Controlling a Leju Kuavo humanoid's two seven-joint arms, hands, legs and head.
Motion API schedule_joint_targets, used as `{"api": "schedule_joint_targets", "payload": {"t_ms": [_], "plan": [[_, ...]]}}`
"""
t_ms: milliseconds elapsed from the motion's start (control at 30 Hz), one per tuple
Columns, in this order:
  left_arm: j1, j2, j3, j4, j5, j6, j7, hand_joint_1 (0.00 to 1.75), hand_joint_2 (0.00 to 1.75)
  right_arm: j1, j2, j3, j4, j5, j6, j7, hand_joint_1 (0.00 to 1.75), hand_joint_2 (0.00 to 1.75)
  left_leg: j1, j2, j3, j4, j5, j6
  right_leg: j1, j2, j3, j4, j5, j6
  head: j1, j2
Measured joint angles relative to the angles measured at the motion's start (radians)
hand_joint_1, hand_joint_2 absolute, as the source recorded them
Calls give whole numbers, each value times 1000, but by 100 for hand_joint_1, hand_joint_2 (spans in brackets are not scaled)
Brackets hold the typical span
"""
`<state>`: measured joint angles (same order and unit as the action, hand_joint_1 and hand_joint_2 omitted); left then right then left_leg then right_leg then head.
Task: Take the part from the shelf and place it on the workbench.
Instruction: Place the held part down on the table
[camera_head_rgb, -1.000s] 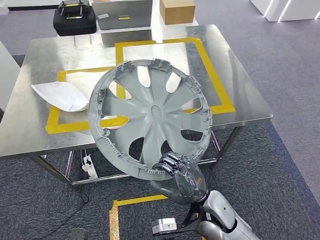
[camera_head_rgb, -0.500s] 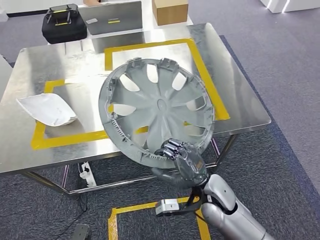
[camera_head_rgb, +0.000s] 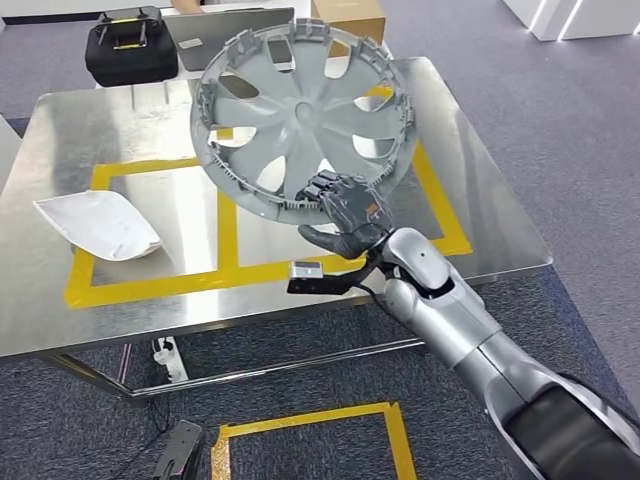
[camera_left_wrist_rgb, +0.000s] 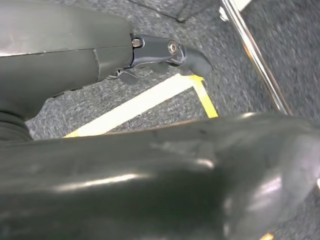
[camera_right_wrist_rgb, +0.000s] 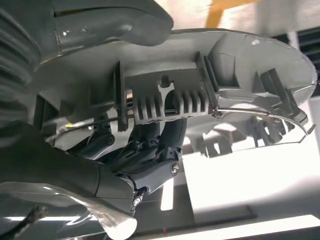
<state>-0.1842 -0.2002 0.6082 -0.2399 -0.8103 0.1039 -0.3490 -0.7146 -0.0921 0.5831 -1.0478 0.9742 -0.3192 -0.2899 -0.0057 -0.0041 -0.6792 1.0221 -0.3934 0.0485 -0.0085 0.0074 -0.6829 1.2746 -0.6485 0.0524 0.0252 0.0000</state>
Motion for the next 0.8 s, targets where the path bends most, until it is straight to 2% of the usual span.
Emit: {"api": "schedule_joint_targets", "payload": {"t_ms": [33,67,133,167,200,233,300,367,400,500,533,567,600,633,700,733,800], "plan": [[-1,-2,-8,0,-2,-2,2,0,0,-28,11,2,49,3,1,4,175,175,2,-1,1,1,-2,-1,-2,-1,-26,29,5,4,0,0],[-1,-4,-14,0,-4,-3,3,0,0,-51,20,4,91,4,2,7,175,175,4,-2,3,2,-4,-3,-4,-2,-32,17,32,7,0,0],[-2,-6,-25,0,-6,-4,5,0,0,-87,32,5,154,4,4,9,175,175,9,-6,6,7,-11,-11,-8,-6,4,-103,121,11,0,0],[-2,-7,-28,0,-6,-4,6,0,0,-100,37,6,181,4,4,9,175,175,9,-8,5,12,-14,-17,-8,-7,31,-167,153,12,1,0],[-2,-7,-31,0,-6,-4,6,0,0,-110,43,7,203,4,4,9,175,175,8,-9,3,16,-16,-22,-7,-8,51,-213,169,9,1,0],[-2,-7,-34,0,-6,-4,6,0,0,-117,49,8,222,4,4,9,175,175,7,-9,0,19,-16,-27,-6,-7,62,-234,171,5,0,0],[0,-7,-37,0,-6,-4,7,0,0,-123,57,10,249,4,3,9,175,175,6,-9,-2,21,-14,-34,-5,-5,66,-240,168,-8,-1,0],[-1,-6,-39,0,-6,-4,7,0,0,-127,63,12,266,4,3,8,175,175,7,-8,-8,39,-30,-44,-8,-5,71,-243,169,-20,-2,0],[-2,-6,-40,0,-6,-4,7,0,0,-129,67,12,272,4,3,8,175,175,8,-7,-22,72,-50,-49,-11,-5,74,-245,170,-26,-4,0],[-1,-6,-44,0,-6,-5,6,0,0,-141,78,14,299,9,12,28,175,175,12,-5,-104,258,-132,-59,-10,-6,77,-244,167,-36,-8,0],[-1,-6,-45,0,-6,-6,6,0,0,-149,82,15,315,14,24,44,175,175,12,-4,-123,299,-141,-59,-9,-5,78,-244,166,-37,-8,0],[-1,-6,-47,0,-5,-7,6,0,0,-162,86,17,335,18,41,60,175,175,12,-4,-126,302,-130,-57,-9,-4,80,-244,165,-38,-8,0],[-1,-6,-49,0,-2,-8,6,0,44,-178,92,19,358,21,62,77,131,131,12,-4,-109,265,-100,-53,-8,-2,83,-244,164,-38,-8,0],[-2,-6,-51,0,1,-8,5,0,87,-196,98,21,381,21,84,91,87,87,11,-4,-79,200,-61,-47,-7,-1,86,-244,162,-38,-8,0],[-4,-6,-53,0,9,-9,4,0,175,-234,108,22,431,17,124,110,0,0,5,-5,-19,77,-15,-34,-4,1,88,-244,157,-33,-8,0],[-4,-6,-54,0,11,-11,4,0,175,-250,111,22,453,14,138,115,0,0,3,-4,-4,43,-12,-30,-3,1,86,-244,157,-29,-8,0],[-3,-6,-57,0,14,-12,7,0,87,-271,113,21,489,8,156,120,0,0,1,-5,5,22,-21,-26,-3,0,83,-247,158,-19,-8,0]]}}
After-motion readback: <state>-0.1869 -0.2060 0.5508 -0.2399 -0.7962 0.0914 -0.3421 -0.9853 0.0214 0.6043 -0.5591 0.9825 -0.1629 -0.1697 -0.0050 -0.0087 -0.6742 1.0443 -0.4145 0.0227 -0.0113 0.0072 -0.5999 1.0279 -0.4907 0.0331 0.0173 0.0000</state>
